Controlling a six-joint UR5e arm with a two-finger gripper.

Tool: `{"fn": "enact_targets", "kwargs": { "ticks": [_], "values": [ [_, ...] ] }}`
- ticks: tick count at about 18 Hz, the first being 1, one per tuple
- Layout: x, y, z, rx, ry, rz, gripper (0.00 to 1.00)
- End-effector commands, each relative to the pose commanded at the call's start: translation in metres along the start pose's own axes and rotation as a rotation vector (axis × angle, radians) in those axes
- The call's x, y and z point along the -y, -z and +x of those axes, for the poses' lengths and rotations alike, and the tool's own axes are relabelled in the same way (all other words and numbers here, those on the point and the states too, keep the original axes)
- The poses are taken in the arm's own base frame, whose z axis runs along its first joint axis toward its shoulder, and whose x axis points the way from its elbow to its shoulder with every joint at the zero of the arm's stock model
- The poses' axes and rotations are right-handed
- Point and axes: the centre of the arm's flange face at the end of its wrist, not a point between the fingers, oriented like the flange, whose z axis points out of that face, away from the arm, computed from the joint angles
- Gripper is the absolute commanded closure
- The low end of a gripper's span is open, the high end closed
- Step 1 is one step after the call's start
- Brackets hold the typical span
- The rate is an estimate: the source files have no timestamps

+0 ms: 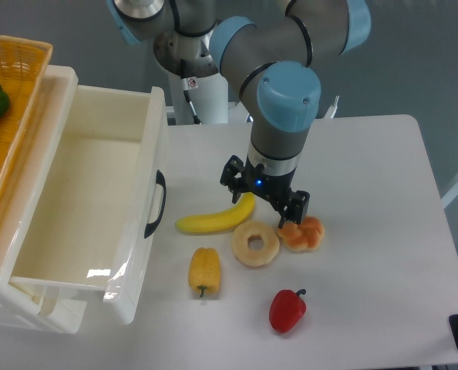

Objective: Pick up the donuts
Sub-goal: 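Lower the open gripper over the ring-shaped donut beside the banana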

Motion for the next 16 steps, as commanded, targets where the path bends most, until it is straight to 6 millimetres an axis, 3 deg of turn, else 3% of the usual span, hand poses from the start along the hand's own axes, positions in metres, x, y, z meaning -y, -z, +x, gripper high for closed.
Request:
{"fn": "enact_targets", "kwargs": {
  "ticks": [10,16],
  "values": [
    [-0.001,-0.006,-0.002,-0.002,0.003,0.001,0.00],
    [-0.003,-0.039,-0.015,0.015,0.017,0.010,0.00]
  ]
}}
